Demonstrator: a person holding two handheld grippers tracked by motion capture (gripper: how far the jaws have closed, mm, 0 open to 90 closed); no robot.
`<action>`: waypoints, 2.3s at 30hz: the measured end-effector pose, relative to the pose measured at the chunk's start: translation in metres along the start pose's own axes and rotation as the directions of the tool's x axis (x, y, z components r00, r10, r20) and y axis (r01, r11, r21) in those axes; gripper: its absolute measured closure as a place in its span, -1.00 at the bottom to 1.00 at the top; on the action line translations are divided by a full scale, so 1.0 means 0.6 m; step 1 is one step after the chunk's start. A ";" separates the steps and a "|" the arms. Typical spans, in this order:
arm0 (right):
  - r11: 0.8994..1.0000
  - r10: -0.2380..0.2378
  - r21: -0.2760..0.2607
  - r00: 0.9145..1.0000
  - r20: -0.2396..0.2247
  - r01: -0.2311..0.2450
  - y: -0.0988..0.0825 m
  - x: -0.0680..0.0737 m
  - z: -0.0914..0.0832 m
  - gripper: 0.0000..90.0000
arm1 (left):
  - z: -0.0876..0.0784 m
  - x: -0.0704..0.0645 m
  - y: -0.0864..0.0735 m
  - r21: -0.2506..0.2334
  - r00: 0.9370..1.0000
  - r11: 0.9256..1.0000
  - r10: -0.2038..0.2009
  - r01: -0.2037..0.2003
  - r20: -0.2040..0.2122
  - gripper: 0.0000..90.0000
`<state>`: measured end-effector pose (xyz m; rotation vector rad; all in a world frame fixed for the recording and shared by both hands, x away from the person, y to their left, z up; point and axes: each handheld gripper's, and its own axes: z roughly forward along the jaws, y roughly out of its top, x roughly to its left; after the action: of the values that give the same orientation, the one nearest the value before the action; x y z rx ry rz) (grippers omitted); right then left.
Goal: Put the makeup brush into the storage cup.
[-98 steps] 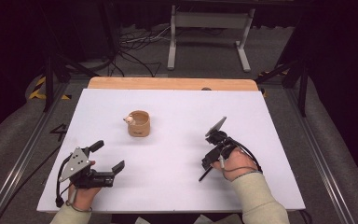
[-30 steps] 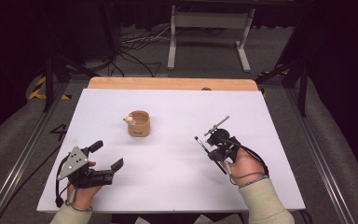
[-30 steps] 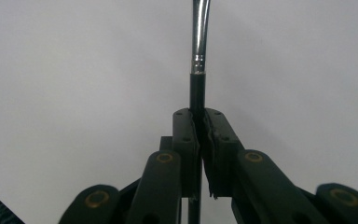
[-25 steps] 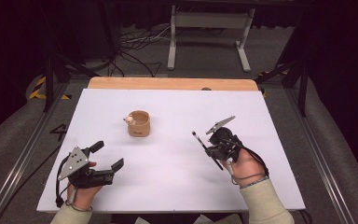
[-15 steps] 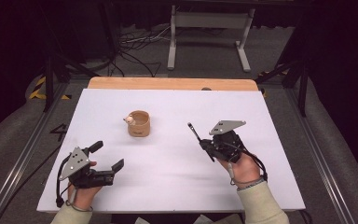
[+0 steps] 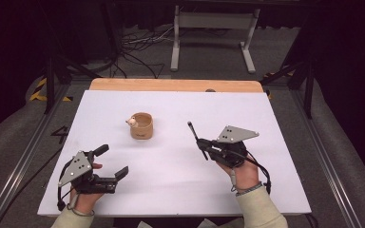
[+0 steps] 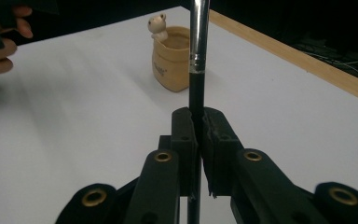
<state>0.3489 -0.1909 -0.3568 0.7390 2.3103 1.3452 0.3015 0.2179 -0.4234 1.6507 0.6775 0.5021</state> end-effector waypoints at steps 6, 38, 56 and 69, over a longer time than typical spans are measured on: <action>0.991 -0.068 -0.115 0.997 -0.032 0.063 -0.012 0.004 0.005 0.86 | -0.001 0.002 0.000 -0.018 0.999 1.000 -0.009 0.010 0.041 -0.98; 0.962 -0.069 -0.272 0.991 -0.114 0.036 -0.034 0.018 0.044 0.86 | 0.022 0.020 0.041 -0.032 0.987 0.997 -0.064 0.069 0.146 -0.82; 0.951 -0.073 -0.307 0.988 -0.134 0.029 -0.040 0.032 0.056 0.85 | 0.088 -0.018 0.085 -0.058 0.959 0.996 -0.051 0.070 0.280 -0.61; 0.948 -0.084 -0.317 0.986 -0.142 0.035 -0.049 0.044 0.067 0.85 | 0.123 -0.039 0.099 -0.050 0.941 0.995 -0.060 0.081 0.333 -0.50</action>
<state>0.3425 -0.1597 -0.4031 0.4739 2.1331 1.7406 0.3424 0.1420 -0.3779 1.5959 0.4632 0.1836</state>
